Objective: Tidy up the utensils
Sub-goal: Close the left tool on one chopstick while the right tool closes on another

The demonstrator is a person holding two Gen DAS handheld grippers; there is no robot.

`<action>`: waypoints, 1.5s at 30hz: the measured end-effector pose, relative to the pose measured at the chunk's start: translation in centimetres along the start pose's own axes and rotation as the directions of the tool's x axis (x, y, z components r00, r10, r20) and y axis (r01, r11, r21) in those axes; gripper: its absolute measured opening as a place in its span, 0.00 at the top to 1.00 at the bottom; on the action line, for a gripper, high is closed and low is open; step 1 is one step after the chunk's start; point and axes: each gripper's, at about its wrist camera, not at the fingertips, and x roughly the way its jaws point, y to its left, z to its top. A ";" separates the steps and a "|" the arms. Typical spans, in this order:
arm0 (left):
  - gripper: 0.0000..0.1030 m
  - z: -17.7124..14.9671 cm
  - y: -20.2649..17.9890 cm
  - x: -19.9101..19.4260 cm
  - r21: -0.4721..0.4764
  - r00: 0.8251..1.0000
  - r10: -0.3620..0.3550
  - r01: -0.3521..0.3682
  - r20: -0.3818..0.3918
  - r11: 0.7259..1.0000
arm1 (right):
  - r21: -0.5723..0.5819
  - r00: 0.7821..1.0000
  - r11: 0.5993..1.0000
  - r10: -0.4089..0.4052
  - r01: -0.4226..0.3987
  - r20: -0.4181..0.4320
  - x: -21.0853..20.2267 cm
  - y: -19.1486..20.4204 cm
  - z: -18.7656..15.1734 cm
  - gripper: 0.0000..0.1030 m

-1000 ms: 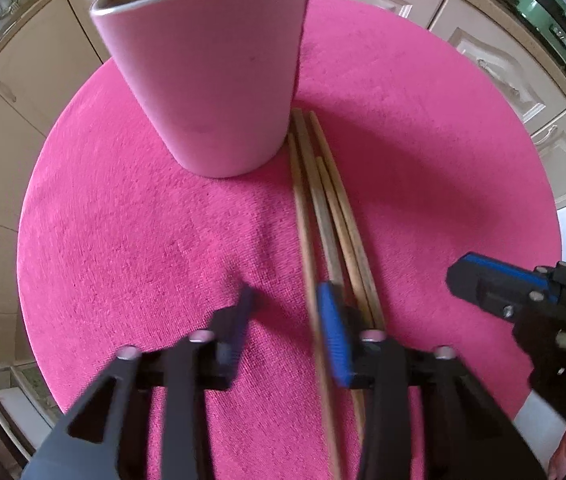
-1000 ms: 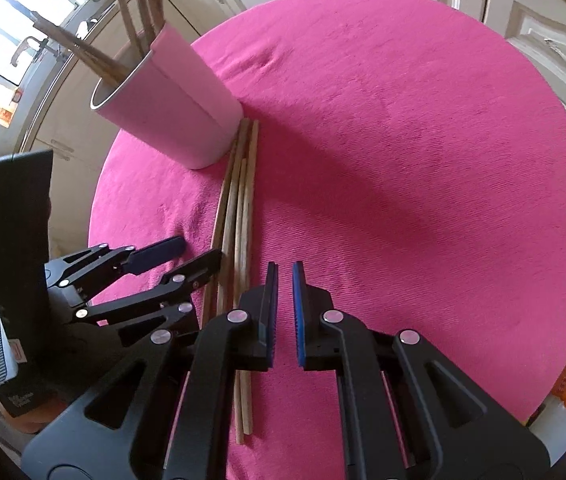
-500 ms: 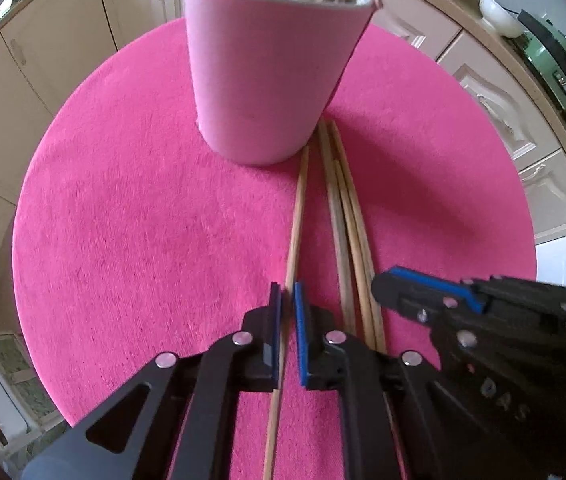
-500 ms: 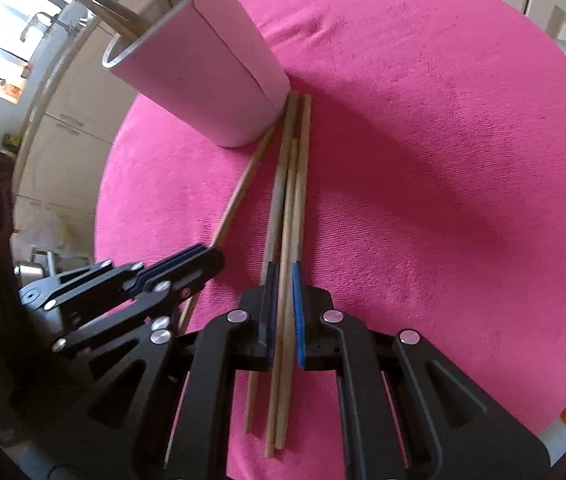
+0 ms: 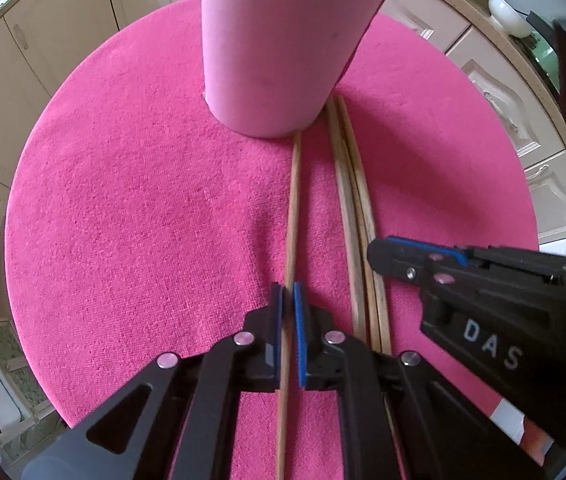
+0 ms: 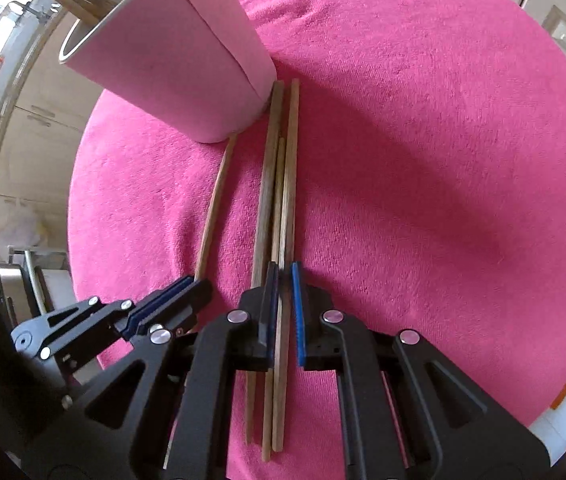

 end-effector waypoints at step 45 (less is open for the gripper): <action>0.95 2.7 -1.0 1.0 0.021 0.994 -0.002 0.004 -0.106 1.000 | 0.044 0.998 0.999 0.016 -0.013 -0.053 0.0 -1.3 1.5 0.94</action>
